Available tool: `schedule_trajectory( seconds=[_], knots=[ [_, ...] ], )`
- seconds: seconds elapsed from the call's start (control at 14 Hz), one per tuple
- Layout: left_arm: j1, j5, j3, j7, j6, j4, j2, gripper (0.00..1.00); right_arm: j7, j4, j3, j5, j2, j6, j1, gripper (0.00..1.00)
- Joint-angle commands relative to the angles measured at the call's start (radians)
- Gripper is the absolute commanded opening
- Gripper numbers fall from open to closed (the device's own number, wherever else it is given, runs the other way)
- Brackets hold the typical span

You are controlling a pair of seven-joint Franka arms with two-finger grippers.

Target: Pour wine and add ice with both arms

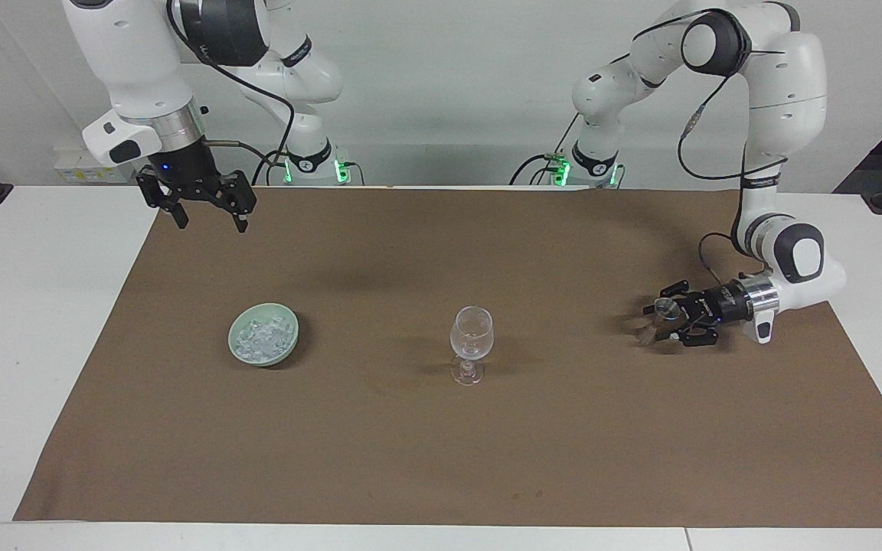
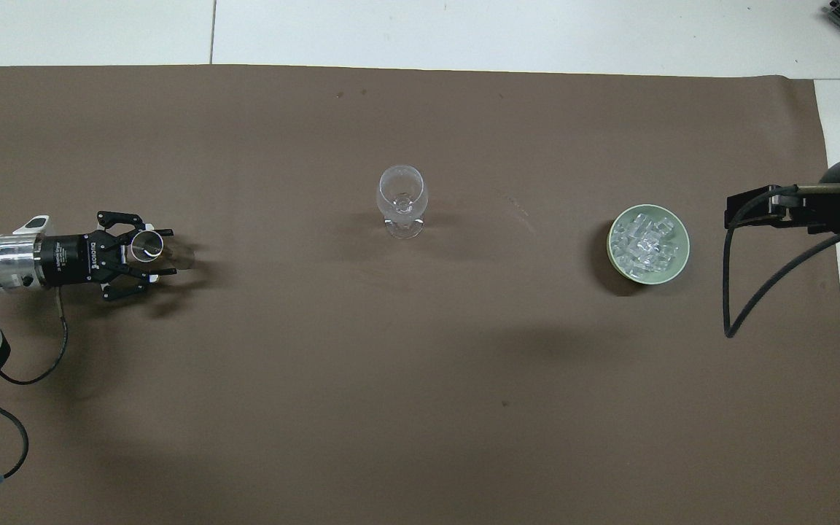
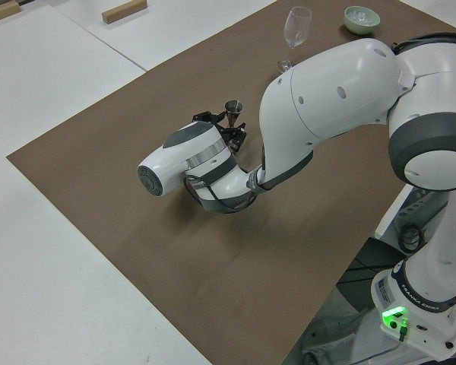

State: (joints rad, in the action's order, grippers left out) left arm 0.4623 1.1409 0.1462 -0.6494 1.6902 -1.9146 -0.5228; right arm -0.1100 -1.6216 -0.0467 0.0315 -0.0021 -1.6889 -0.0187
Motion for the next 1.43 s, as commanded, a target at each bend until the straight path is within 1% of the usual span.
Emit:
schedule_trajectory(
  seconds=[0.0, 0.14, 0.21, 0.36, 0.5, 0.57, 0.71, 1.14, 1.35],
  knots=[
    [0.001, 0.008, -0.010, 0.013, -0.014, -0.024, 0.021, 0.56, 0.021, 0.003, 0.001, -0.016, 0.002, 0.002, -0.006, 1.00],
    [0.002, 0.007, -0.010, 0.011, -0.014, -0.024, 0.021, 0.39, 0.021, 0.003, 0.001, -0.016, 0.002, 0.002, -0.006, 1.00],
    [0.002, 0.007, -0.010, 0.011, -0.014, -0.024, 0.021, 0.34, 0.021, 0.003, 0.001, -0.016, 0.002, 0.002, -0.006, 1.00],
    [0.002, 0.007, -0.010, 0.011, -0.014, -0.024, 0.021, 0.27, 0.021, 0.003, 0.001, -0.016, 0.002, 0.002, -0.006, 1.00],
    [0.002, 0.007, -0.010, 0.011, -0.015, -0.024, 0.021, 0.24, 0.021, 0.003, 0.001, -0.016, 0.002, 0.002, -0.006, 1.00],
    [0.002, 0.007, -0.010, 0.011, -0.014, -0.024, 0.021, 0.18, 0.021, 0.003, 0.001, -0.016, 0.002, 0.002, -0.006, 1.00],
    [0.002, -0.001, -0.010, 0.011, -0.015, -0.024, 0.021, 0.00, 0.021, 0.003, 0.001, -0.016, 0.002, 0.002, -0.006, 1.00],
    [0.002, -0.006, -0.008, -0.004, -0.032, -0.015, 0.023, 0.00, 0.021, 0.003, 0.001, -0.016, 0.002, 0.002, -0.006, 1.00],
    [-0.011, -0.007, -0.008, -0.079, -0.029, 0.006, 0.050, 0.00, 0.021, 0.003, 0.001, -0.016, 0.002, 0.002, -0.006, 1.00]
  ],
)
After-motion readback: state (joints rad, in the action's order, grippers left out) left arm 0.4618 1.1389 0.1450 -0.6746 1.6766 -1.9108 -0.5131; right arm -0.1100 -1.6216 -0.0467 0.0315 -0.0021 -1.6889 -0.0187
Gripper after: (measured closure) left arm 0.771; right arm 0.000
